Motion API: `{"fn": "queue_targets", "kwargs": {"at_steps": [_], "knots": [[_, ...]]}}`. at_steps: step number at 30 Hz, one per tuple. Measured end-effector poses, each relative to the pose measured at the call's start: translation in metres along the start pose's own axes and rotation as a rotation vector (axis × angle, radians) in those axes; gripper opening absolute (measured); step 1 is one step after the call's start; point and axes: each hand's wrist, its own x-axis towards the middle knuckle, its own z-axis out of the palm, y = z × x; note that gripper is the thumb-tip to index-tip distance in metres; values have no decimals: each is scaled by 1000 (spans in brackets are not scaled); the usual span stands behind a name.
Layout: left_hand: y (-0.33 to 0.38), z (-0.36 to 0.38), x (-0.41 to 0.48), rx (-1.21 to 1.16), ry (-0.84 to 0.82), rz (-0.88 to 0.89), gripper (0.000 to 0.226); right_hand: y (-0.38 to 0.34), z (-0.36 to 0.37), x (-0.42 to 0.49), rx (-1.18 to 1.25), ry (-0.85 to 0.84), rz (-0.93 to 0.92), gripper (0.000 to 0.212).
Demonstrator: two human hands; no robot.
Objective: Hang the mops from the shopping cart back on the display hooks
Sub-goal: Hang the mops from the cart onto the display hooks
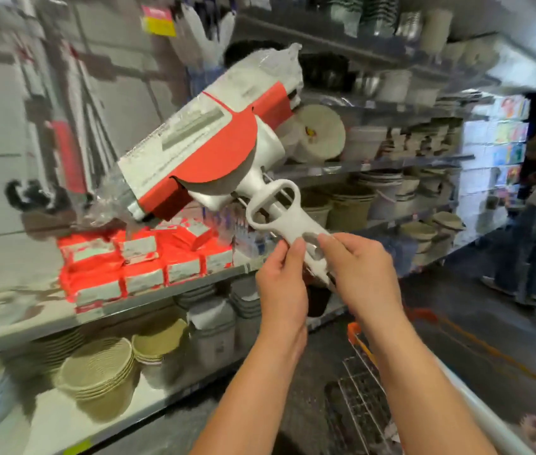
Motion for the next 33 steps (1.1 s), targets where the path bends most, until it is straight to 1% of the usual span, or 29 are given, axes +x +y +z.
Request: {"fn": "queue_targets", "kwargs": {"at_steps": [4,7,10,15,18,21,26,29,33], "knots": [[57,-66,23,66,91,154,16,-59,69,-11,51,-41,-74,37],[100,-114,34,116,128,231,19,-99,120,-24,125,-50,-115,35],[144,-150,41,186,131,306,22,-133,166,-35,294,-63,-127,39],[206,-184,56,266,139,410,22,-186,222,-35,571,-77,-111,31],[235,-192,70,356,131,483,21,-213,238,-27,690,-108,-136,28],[259,-194,90,461,127,536,8,-235,247,-10,785,-151,-136,25],[287,-184,126,564,127,592,14,-257,261,31,904,-170,-137,30],[298,-171,153,587,120,615,12,-268,266,63,938,-194,-145,26],[308,-148,192,645,110,627,15,-277,268,115,971,-244,-187,25]]}}
